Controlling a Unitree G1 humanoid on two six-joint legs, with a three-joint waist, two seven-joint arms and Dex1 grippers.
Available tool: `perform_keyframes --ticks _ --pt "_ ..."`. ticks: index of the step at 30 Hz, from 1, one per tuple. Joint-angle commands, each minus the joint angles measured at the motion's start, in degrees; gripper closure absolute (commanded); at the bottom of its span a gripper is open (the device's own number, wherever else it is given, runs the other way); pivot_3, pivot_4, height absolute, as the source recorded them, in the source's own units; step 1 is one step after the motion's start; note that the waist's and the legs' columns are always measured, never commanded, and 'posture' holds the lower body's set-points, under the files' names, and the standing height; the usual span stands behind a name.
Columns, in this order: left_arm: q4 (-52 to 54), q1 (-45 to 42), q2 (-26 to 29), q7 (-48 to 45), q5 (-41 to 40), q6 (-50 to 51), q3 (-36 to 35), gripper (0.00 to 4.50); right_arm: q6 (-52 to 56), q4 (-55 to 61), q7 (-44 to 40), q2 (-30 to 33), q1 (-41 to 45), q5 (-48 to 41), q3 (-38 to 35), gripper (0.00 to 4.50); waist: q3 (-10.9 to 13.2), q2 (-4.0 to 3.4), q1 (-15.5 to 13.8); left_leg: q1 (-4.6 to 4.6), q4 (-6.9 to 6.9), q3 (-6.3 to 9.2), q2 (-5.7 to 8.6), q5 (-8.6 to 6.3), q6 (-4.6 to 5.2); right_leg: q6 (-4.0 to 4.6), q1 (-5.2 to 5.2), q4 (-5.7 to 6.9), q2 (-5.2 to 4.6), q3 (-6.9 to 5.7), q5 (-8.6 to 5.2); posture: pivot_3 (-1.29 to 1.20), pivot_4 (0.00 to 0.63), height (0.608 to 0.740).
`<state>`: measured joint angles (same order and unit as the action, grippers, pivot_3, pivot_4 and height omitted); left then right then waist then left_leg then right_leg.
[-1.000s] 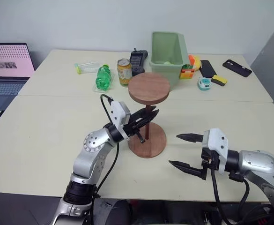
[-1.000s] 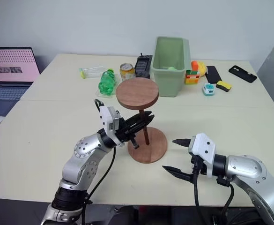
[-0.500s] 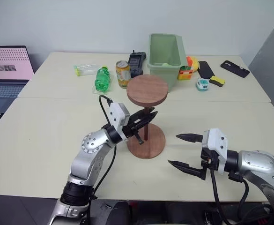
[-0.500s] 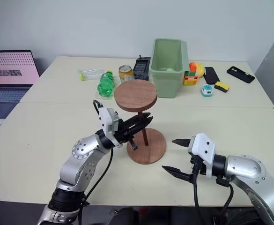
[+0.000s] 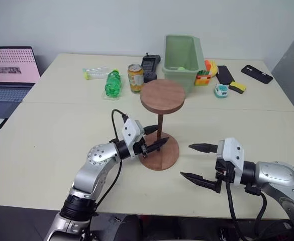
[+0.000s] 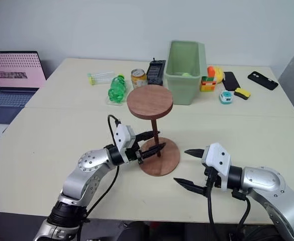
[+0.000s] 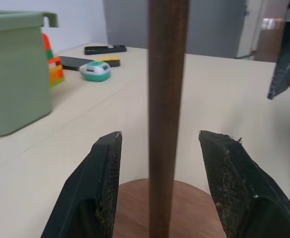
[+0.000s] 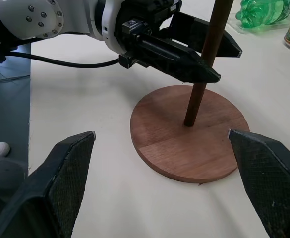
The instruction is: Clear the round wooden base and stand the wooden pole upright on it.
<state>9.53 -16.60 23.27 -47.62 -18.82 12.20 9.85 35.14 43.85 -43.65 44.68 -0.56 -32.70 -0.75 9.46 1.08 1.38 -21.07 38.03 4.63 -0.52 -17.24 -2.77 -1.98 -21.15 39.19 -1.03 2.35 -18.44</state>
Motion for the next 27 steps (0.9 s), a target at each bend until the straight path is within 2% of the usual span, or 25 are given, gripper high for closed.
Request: perform_keyframes --ticks 1,7,12,21,27 --pt "2.0 -1.8 4.7 -3.8 1.5 1.1 0.5 1.95 -1.5 1.3 -0.1 0.2 -0.1 0.3 -1.0 0.00 0.0 0.00 0.1 0.00 -0.01 0.01 -0.01 0.00 0.00 0.00 -0.01 0.00 0.01 0.00 0.00 0.00 0.150 0.740" --pt "4.9 -1.9 14.4 -10.9 0.7 3.2 -1.1 1.95 -2.6 -0.7 -1.3 2.0 -2.5 0.3 -6.0 0.00 0.0 -0.03 0.1 0.00 -0.07 -0.01 -0.02 0.00 0.00 0.00 -0.01 -0.08 0.04 -0.03 0.00 0.00 0.150 0.740" --pt "5.9 -2.4 18.5 -13.0 -0.3 5.0 -2.9 1.95 -4.2 -3.5 -2.4 3.4 -3.2 1.3 -9.1 0.00 0.0 -0.03 0.1 -0.01 -0.07 -0.03 0.01 0.00 0.01 0.00 0.00 -0.11 0.00 -0.02 0.00 0.00 0.150 0.740" --pt "-0.9 1.0 28.6 -14.7 -0.7 7.0 -15.0 1.95 -5.2 -7.2 -8.1 6.9 -5.4 -0.1 -17.2 0.00 0.1 -0.07 0.2 -0.02 -0.11 -0.02 -0.04 -0.01 0.02 0.00 -0.03 -0.11 0.02 -0.03 0.00 0.00 0.150 0.740" --pt "-2.0 6.0 30.7 -14.0 -0.7 6.7 -20.0 1.95 -4.6 -7.7 -10.9 8.3 -7.1 -2.2 -21.4 0.00 0.1 -0.09 0.2 -0.04 -0.10 -0.06 -0.06 -0.06 0.10 0.00 -0.05 -0.13 -0.08 0.01 0.00 0.00 0.150 0.740"
